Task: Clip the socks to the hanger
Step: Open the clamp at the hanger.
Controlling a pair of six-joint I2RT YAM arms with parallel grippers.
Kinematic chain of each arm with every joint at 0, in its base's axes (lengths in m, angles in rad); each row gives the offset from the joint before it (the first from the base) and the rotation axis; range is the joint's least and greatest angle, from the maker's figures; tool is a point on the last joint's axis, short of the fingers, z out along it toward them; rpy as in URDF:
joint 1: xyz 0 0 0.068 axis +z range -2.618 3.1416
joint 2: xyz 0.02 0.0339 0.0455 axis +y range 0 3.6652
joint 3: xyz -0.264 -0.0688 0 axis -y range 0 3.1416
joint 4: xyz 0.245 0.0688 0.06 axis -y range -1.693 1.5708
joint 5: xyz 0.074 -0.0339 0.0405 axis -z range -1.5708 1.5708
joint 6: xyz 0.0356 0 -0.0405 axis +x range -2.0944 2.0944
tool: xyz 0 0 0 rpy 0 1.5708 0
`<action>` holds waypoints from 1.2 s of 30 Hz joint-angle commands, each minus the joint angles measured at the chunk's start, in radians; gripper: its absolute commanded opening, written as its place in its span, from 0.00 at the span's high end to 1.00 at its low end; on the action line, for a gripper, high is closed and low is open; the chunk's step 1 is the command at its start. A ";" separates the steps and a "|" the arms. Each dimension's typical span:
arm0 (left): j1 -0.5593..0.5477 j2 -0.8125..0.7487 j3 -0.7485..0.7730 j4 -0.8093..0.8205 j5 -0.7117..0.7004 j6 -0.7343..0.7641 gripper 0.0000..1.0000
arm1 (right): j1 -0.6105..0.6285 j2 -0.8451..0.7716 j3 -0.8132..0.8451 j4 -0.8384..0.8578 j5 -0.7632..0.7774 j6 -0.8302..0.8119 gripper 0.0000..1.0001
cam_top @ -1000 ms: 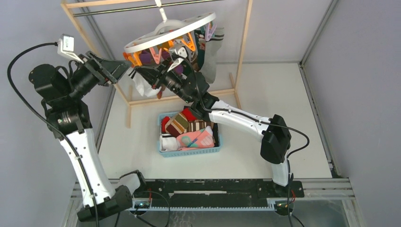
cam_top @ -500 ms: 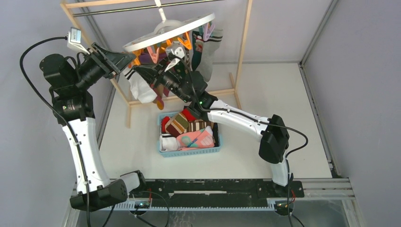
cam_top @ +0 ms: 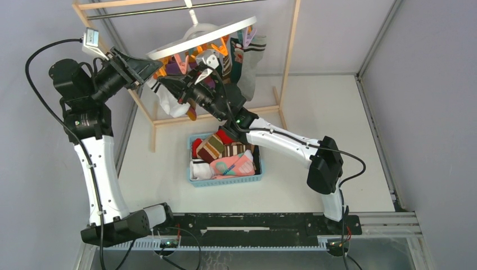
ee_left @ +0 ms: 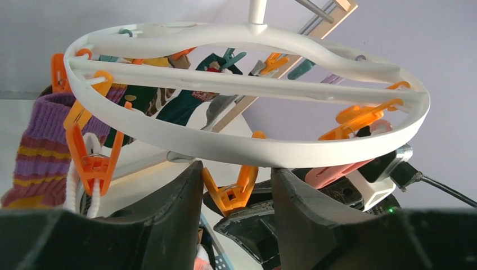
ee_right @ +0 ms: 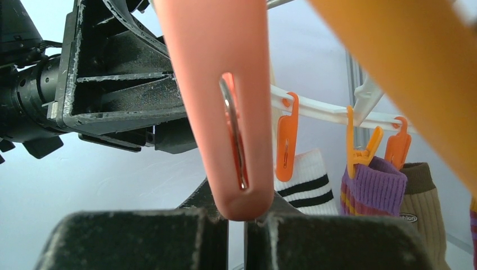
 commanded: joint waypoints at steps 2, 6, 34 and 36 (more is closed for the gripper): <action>-0.018 0.005 0.059 0.003 -0.025 0.028 0.50 | 0.012 0.016 0.069 -0.040 0.006 -0.040 1.00; -0.020 0.012 0.067 -0.005 -0.028 0.035 0.54 | 0.016 0.026 0.087 -0.058 0.002 -0.049 1.00; -0.020 0.000 0.073 -0.133 -0.026 0.160 0.96 | 0.061 -0.277 -0.631 -0.475 0.026 0.394 0.39; -0.020 -0.001 0.073 -0.134 -0.023 0.160 0.96 | 0.061 -0.242 -0.653 -0.470 -0.004 0.419 0.40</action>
